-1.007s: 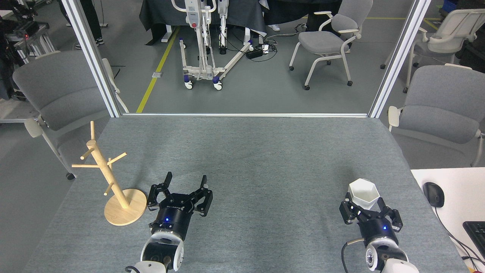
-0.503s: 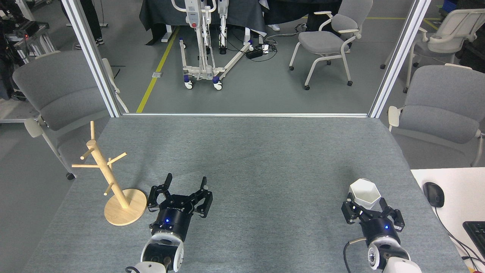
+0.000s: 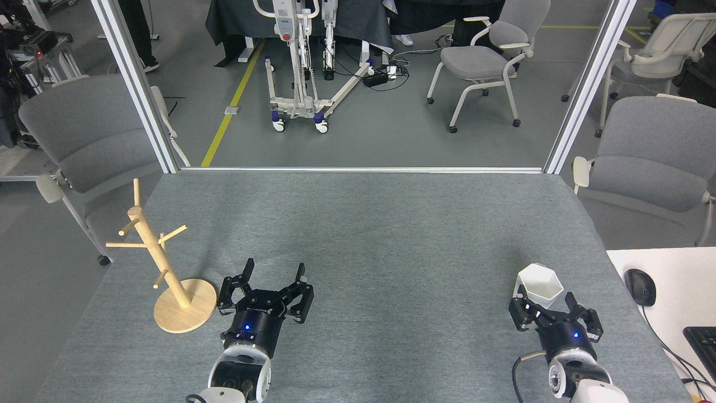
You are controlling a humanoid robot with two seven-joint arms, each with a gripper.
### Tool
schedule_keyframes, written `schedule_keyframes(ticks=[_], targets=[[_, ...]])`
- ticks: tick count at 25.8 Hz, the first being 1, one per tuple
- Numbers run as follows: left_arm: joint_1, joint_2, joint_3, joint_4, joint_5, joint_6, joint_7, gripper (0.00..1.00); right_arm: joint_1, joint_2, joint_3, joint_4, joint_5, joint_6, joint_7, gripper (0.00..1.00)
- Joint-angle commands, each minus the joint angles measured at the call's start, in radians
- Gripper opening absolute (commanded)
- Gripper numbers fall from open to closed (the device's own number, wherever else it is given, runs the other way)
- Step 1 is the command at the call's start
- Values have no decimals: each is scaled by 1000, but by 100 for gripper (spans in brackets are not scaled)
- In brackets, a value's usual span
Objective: Hang cup on storage rack
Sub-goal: 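Close the right gripper on the rim of the white cup, then lift the white cup with the right gripper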
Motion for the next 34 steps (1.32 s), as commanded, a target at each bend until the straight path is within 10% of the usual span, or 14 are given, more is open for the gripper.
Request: schedule_keyframes(ticks=[1,34], targets=[[-1,-1,0,2,0,0,-1,99,0,-4,0,0,1,-1,0,100],[-4,-4,2,22,0,0,-1,99,-54,-3,6,58,32,-1,0,100]])
